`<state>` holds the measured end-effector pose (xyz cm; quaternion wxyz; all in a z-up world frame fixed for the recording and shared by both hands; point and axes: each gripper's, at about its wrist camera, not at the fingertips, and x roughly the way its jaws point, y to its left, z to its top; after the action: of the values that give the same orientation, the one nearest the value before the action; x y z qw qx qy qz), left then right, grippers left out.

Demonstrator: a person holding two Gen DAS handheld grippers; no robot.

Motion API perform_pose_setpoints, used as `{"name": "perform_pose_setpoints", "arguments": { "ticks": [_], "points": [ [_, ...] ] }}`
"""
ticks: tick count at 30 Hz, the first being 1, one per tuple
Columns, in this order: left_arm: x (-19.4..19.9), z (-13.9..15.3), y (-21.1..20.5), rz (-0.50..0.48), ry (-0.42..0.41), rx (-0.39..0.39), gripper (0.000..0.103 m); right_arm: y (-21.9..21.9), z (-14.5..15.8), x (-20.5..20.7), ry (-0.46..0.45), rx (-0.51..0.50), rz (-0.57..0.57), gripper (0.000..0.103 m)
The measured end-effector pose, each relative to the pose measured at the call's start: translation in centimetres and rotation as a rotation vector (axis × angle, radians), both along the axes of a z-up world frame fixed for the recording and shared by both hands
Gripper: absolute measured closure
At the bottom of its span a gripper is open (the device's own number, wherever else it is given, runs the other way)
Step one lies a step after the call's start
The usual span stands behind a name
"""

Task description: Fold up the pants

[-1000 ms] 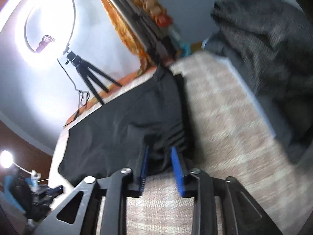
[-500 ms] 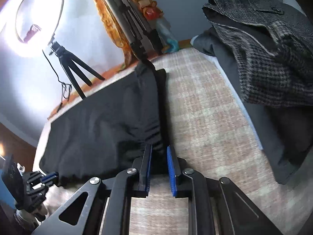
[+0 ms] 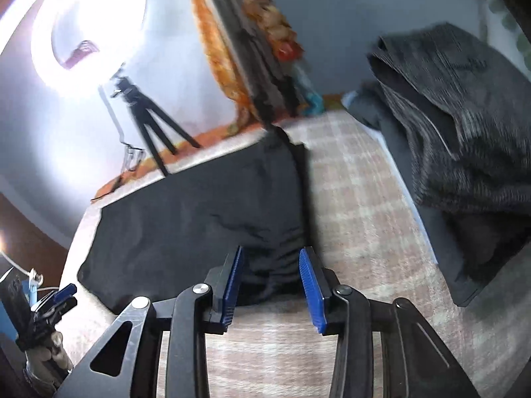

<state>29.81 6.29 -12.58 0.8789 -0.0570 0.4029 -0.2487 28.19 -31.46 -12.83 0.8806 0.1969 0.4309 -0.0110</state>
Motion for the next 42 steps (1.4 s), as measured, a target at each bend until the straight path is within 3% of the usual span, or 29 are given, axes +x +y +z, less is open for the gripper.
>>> {"name": "perform_pose_setpoints", "arguments": {
  "ticks": [4, 6, 10, 14, 20, 34, 37, 42],
  "points": [
    [0.5, -0.4, 4.0, 0.143, 0.074, -0.1, 0.057, 2.3, 1.6, 0.0, -0.034, 0.01, 0.062, 0.053],
    [0.6, -1.2, 6.2, 0.224, 0.137, -0.189, 0.057, 3.3, 2.2, -0.1, -0.047, 0.019, 0.083, 0.048],
    [0.7, -2.8, 7.8, 0.315, 0.219, -0.304, 0.057, 5.9, 3.4, 0.2, -0.069, 0.008, 0.146, 0.045],
    [1.1, -4.7, 8.7, 0.402, 0.293, -0.371, 0.057, 8.6, 4.3, 0.8, -0.076, 0.007, 0.204, 0.042],
    [2.1, -6.2, 8.8, 0.458, 0.325, -0.424, 0.057, 11.9, 5.1, 1.8, -0.084, -0.01, 0.278, 0.041],
    [5.4, -6.6, 8.5, 0.51, 0.237, -0.465, 0.057, 17.8, 3.9, 6.5, -0.017, 0.024, 0.398, 0.041],
    [6.1, -6.6, 8.5, 0.512, 0.223, -0.464, 0.059, 19.7, 3.6, 8.1, 0.003, 0.027, 0.434, 0.041],
    [6.9, -6.6, 8.9, 0.507, 0.209, -0.453, 0.076, 23.7, 3.0, 10.3, 0.032, 0.003, 0.512, 0.041]
  ]
}}
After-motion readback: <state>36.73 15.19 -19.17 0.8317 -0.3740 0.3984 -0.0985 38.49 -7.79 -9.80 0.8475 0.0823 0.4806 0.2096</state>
